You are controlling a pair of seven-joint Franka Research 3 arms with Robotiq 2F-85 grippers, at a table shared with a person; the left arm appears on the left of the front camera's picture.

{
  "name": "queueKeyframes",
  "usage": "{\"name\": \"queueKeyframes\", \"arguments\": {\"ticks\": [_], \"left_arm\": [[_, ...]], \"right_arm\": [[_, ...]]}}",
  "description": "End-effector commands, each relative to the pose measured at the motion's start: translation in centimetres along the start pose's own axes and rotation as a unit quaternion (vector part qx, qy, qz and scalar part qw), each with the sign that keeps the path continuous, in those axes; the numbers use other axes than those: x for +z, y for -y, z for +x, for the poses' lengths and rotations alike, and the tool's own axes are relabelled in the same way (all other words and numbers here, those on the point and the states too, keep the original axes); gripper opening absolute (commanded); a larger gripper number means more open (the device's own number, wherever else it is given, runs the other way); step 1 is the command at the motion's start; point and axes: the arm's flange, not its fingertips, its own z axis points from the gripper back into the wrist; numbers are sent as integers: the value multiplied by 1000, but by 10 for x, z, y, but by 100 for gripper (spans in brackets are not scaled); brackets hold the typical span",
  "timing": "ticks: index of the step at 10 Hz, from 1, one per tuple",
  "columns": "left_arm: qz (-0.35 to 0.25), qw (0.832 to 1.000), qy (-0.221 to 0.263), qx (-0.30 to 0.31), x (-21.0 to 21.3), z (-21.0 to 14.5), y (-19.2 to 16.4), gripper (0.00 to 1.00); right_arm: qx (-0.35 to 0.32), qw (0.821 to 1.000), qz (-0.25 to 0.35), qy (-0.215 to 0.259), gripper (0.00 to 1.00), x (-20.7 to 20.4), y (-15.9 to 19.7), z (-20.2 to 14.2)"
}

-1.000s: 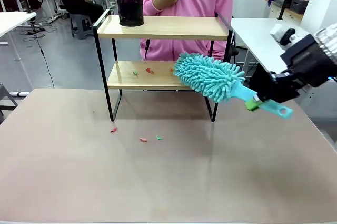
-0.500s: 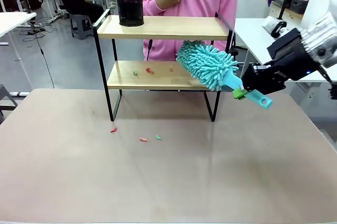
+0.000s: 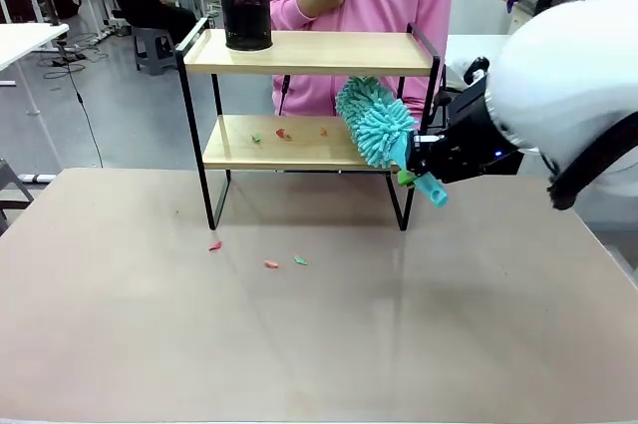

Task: Clean the shelf.
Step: Clean the remaining tier of the Shelf with the Duster once objects are removed.

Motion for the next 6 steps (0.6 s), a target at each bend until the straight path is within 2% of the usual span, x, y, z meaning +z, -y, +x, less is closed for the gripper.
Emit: {"name": "queueKeyframes", "arguments": {"ticks": [1, 4, 6], "left_arm": [[-8, 1000, 6, -12, -1, 1, 0, 100], [-8, 1000, 6, -12, -1, 1, 0, 100], [-8, 1000, 6, -12, -1, 1, 0, 100]], "right_arm": [[-27, 999, -25, 3, 0, -18, -11, 4], [-21, 1000, -15, 1, 0, -28, -18, 7], [7, 1000, -2, -20, 0, -38, -30, 8]]}}
